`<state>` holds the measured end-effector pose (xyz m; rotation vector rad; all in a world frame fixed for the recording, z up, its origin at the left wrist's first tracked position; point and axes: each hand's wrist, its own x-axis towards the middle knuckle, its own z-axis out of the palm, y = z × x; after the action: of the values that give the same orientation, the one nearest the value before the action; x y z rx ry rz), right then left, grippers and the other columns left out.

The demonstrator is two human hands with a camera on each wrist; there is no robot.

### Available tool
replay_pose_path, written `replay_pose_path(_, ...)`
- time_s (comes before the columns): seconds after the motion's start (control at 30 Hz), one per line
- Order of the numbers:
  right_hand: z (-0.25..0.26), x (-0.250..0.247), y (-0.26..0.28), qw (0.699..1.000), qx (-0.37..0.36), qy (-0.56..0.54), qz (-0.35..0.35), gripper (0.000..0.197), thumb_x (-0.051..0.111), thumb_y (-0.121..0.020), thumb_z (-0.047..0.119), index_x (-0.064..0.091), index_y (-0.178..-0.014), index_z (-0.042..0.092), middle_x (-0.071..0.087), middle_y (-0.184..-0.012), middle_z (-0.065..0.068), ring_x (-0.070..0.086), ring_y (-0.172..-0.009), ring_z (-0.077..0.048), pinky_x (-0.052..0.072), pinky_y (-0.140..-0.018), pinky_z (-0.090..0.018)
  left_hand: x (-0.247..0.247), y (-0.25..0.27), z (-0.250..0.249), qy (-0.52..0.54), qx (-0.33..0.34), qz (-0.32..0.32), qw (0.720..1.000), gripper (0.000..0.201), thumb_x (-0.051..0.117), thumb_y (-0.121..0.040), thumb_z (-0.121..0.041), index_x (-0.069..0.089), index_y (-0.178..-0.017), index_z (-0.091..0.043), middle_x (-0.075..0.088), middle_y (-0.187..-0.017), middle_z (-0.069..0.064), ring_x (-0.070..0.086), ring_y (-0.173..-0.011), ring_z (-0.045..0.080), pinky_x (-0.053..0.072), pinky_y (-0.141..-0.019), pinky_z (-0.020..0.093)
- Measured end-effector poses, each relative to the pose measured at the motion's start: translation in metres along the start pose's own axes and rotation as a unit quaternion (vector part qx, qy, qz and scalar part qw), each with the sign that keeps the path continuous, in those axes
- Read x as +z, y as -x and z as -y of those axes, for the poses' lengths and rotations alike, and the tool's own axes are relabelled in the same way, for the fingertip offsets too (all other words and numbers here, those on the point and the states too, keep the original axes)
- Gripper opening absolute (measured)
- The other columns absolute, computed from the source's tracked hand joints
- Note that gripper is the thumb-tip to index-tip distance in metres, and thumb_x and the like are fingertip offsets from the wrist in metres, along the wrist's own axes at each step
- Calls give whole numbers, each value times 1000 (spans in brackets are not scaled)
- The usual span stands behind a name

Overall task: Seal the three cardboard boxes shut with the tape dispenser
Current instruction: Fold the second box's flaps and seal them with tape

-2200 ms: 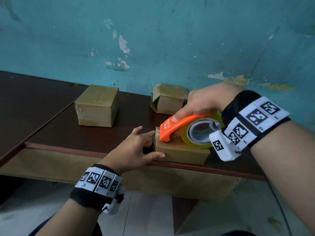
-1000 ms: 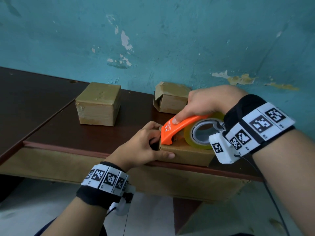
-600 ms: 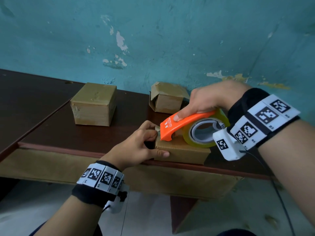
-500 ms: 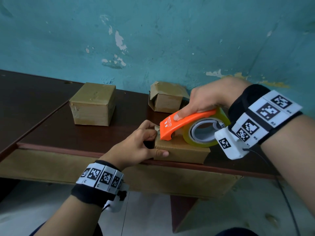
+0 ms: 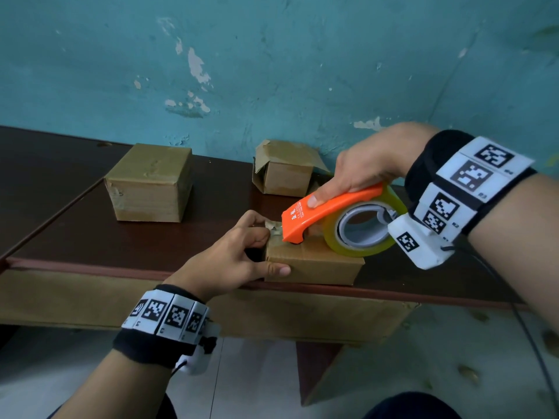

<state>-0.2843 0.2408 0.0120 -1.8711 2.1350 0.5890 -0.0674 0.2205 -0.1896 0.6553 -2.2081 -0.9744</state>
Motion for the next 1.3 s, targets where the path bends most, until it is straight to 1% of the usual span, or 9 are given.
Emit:
replay_pose_path(0.23,-34,11,9,1000,-3,-26,-16,79,60,-61,94,78,-71,17,77,-72,1,76,-82,-25,58,-86,-41,-2,1,1,-9,-9,8,1000,36,86,-78,-51,69,-79,-20,48,-115,3,60,-106,19,53,-92,39)
replay_pose_path(0.37,-51,25,12,998,-2,-53,-22,85,56,-51,95,76,-74,15,74,-71,1,74,-81,-23,56,-79,-37,-3,2,-4,0,-1,14,1000,23,89,-81,-38,67,-75,-40,48,-111,-1,60,-103,15,49,-87,22)
replay_pose_path(0.5,-66,40,17,997,0,-79,-3,87,54,-56,92,79,-84,14,79,-82,-2,76,-85,-23,57,-86,-36,-3,4,-11,34,-8,18,999,19,87,-80,-30,70,-88,-24,51,-118,0,64,-107,8,48,-91,16)
replay_pose_path(0.67,-78,53,14,992,-15,-124,-16,86,51,-61,91,81,-85,13,80,-79,0,77,-84,-23,57,-88,-38,-3,3,-9,15,-5,16,1000,19,88,-80,-33,72,-88,-26,53,-119,-1,64,-110,15,52,-95,25)
replay_pose_path(0.8,-85,60,12,990,-32,-132,-22,86,49,-69,89,80,-87,11,80,-83,-4,77,-83,-24,57,-91,-39,-5,4,-5,28,-10,10,1000,27,88,-78,-33,67,-88,-20,58,-111,-18,66,-105,9,50,-93,23)
replay_pose_path(0.87,-87,61,11,990,-38,-136,-22,85,49,-71,88,81,-87,11,80,-83,-3,77,-83,-24,57,-91,-39,-5,3,-4,7,-5,7,1000,21,89,-79,-34,72,-84,-23,55,-117,-8,63,-113,15,50,-98,26)
replay_pose_path(1.0,-97,64,6,991,-26,-130,-34,86,53,-69,87,78,-83,6,76,-72,-3,70,-67,-19,54,-78,-34,-14,13,-3,-9,-18,16,1000,23,89,-77,-35,75,-85,-19,54,-119,-6,62,-114,17,54,-94,27)
replay_pose_path(1.17,-155,87,16,995,16,-75,-58,75,64,-56,85,67,-62,10,53,-49,2,45,-46,-15,38,-53,-27,-59,35,12,20,-92,-97,991,21,87,-67,-26,80,-87,-23,57,-118,-9,64,-104,3,52,-83,10)
replay_pose_path(1.3,-163,98,12,983,17,-159,-93,78,68,-52,94,65,-56,16,61,-53,-1,53,-45,-14,42,-56,-29,-35,22,10,-16,-49,-37,998,43,91,-66,-55,79,-92,-22,55,-116,-16,65,-108,4,50,-91,11)
